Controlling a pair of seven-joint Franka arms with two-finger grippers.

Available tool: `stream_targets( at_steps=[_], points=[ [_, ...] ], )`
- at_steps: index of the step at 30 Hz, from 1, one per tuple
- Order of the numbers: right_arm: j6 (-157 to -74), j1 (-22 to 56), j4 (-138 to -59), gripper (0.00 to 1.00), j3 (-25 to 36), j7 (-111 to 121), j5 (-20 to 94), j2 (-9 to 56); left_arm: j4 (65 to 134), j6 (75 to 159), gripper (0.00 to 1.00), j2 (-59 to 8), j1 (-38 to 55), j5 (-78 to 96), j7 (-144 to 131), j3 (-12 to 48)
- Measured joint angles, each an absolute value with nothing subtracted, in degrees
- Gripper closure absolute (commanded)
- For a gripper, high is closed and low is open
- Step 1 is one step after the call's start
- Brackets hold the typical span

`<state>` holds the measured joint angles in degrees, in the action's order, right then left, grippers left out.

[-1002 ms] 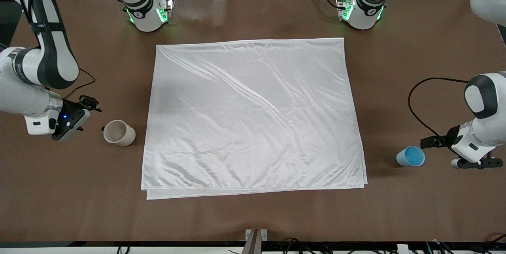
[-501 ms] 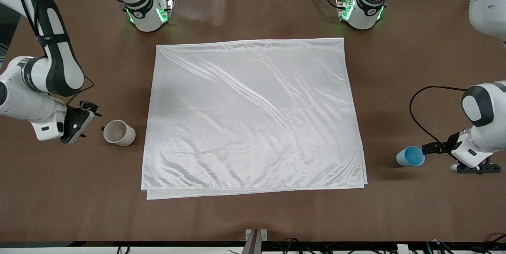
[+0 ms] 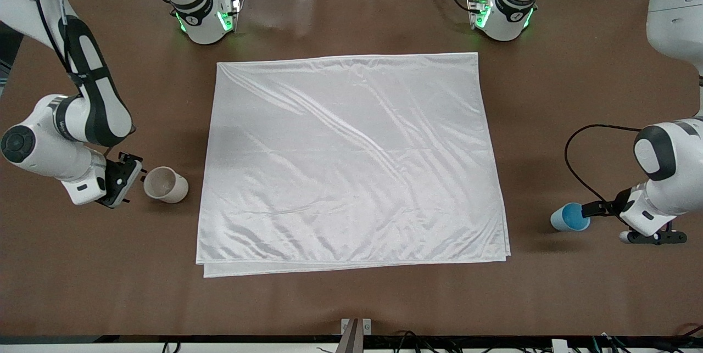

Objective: Place blue cup into white mug on cloth

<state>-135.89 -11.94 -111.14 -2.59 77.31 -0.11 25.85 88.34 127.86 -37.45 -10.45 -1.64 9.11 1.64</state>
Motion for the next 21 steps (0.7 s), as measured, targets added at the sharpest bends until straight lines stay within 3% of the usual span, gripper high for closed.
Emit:
stream_targets(
  at_steps=[20,21],
  points=[
    [-138.75,-12.27,-110.74,0.05,-2.61,81.75,-0.17,28.30,88.23,130.15,0.00,-40.12,-10.37,-1.64,9.12,1.74],
    [-138.87,-12.33,-110.74,0.06,-2.61,81.97,-0.17,28.45,88.23,130.25,0.09,-40.21,-10.36,-1.64,9.12,1.75]
  ],
)
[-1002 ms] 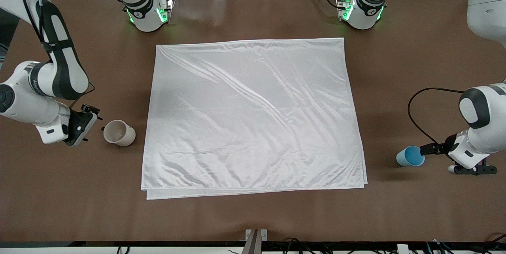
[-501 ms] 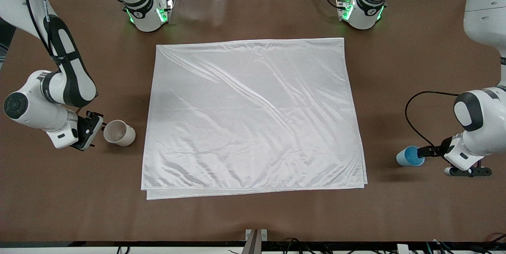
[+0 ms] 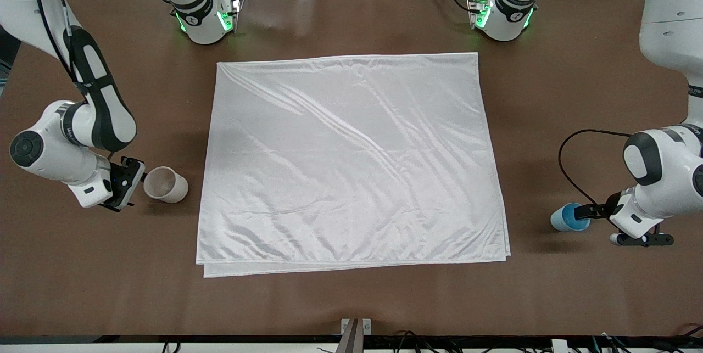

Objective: Place blue cup into white mug on cloth

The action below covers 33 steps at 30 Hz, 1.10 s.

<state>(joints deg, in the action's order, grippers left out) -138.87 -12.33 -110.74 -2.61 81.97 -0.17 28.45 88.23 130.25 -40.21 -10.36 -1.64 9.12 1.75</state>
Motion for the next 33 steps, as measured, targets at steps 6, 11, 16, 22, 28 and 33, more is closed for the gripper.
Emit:
stream_targets(
  at_steps=[6,11,16,22,28,33],
  points=[
    [-139.25,-12.49,-110.74,0.06,-2.61,82.60,-0.17,29.23,88.17,130.99,0.63,-40.67,-10.32,-1.64,9.12,1.83],
    [-139.25,-12.49,-110.79,0.14,-2.66,82.68,-0.17,29.33,88.15,131.02,0.89,-40.70,-10.32,-1.64,9.11,1.86],
    [-139.25,-12.47,-110.91,0.36,-2.81,82.73,-0.17,29.40,88.06,131.03,1.00,-40.70,-10.30,-1.64,9.11,1.93],
    [-139.23,-12.47,-111.59,0.64,-2.88,82.82,-0.17,29.43,87.98,131.03,1.00,-40.67,-10.27,-1.58,9.11,2.08],
    [-139.21,-12.47,-111.90,0.81,-2.94,82.96,-0.17,29.43,87.59,131.03,1.00,-40.62,-10.17,-1.56,9.11,2.22],
    [-139.20,-12.47,-111.90,0.87,-2.95,84.25,-0.18,29.38,87.56,131.03,1.00,-40.63,-10.18,-1.56,9.11,2.22]
  ],
)
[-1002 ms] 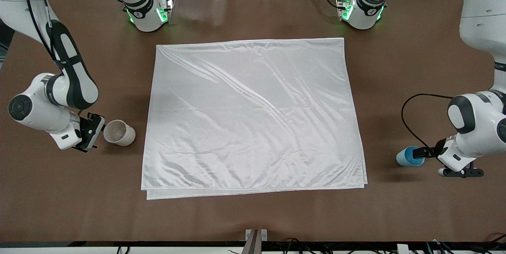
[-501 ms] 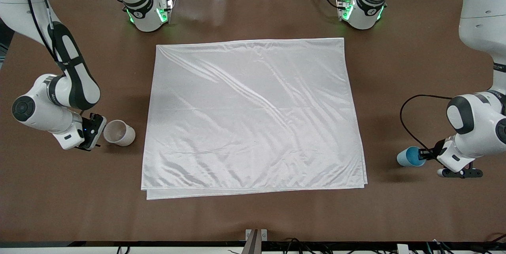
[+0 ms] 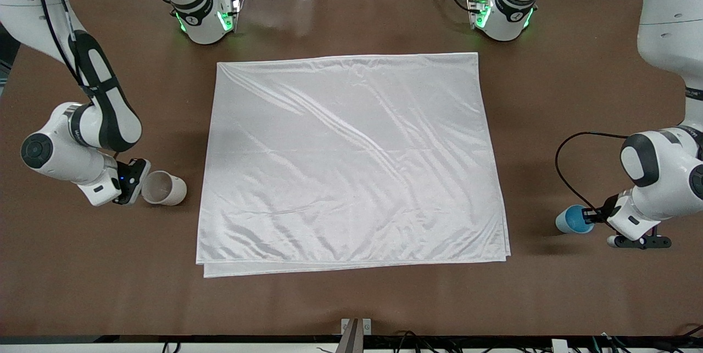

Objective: Place blue cup into white mug on cloth

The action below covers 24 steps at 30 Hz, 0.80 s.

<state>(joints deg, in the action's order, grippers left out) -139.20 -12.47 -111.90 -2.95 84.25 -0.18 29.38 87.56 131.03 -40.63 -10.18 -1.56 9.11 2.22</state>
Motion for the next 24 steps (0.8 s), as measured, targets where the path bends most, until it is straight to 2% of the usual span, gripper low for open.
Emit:
stream_targets(
  at_steps=[16,24],
  points=[
    [-139.22,-12.38,-111.88,1.00,-3.30,85.13,-0.18,27.89,87.37,131.04,1.00,-40.63,-10.30,-1.61,9.11,2.06],
    [-138.25,-12.09,-111.88,1.00,-5.43,85.14,-0.18,25.60,86.80,131.06,1.00,-40.59,-10.36,-1.62,9.11,2.03]
  ],
)
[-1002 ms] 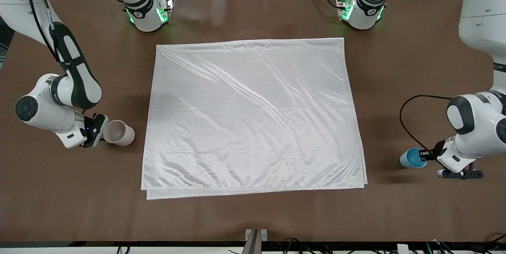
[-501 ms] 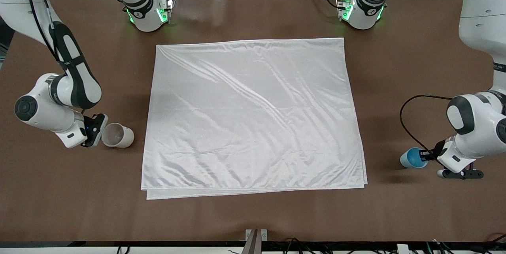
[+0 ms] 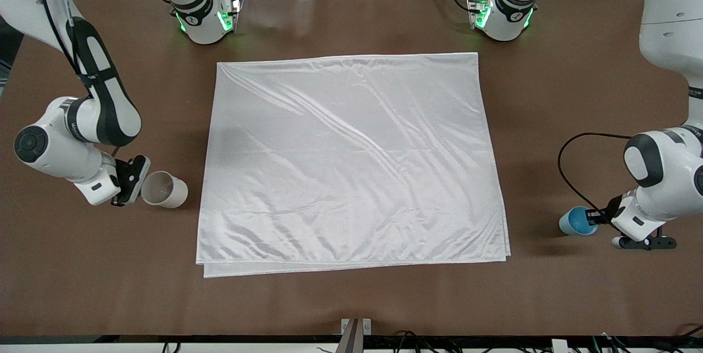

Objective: Place blue cup into white mug on cloth

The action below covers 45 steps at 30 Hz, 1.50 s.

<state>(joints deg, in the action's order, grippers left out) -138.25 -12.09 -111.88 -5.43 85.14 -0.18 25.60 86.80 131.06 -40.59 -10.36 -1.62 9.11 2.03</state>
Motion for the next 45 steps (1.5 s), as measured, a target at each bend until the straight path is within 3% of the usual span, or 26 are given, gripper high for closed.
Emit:
stream_targets(
  at_steps=[16,45],
  points=[
    [-135.42,-5.71,-111.90,1.00,-7.25,81.34,-0.16,21.81,85.46,128.84,1.00,-40.12,-9.97,-1.62,9.11,2.20],
    [-131.76,16.96,-112.31,1.00,-7.69,62.27,-0.16,18.14,84.66,120.87,1.00,-35.79,-2.77,-1.62,-7.61,2.72]
  ],
)
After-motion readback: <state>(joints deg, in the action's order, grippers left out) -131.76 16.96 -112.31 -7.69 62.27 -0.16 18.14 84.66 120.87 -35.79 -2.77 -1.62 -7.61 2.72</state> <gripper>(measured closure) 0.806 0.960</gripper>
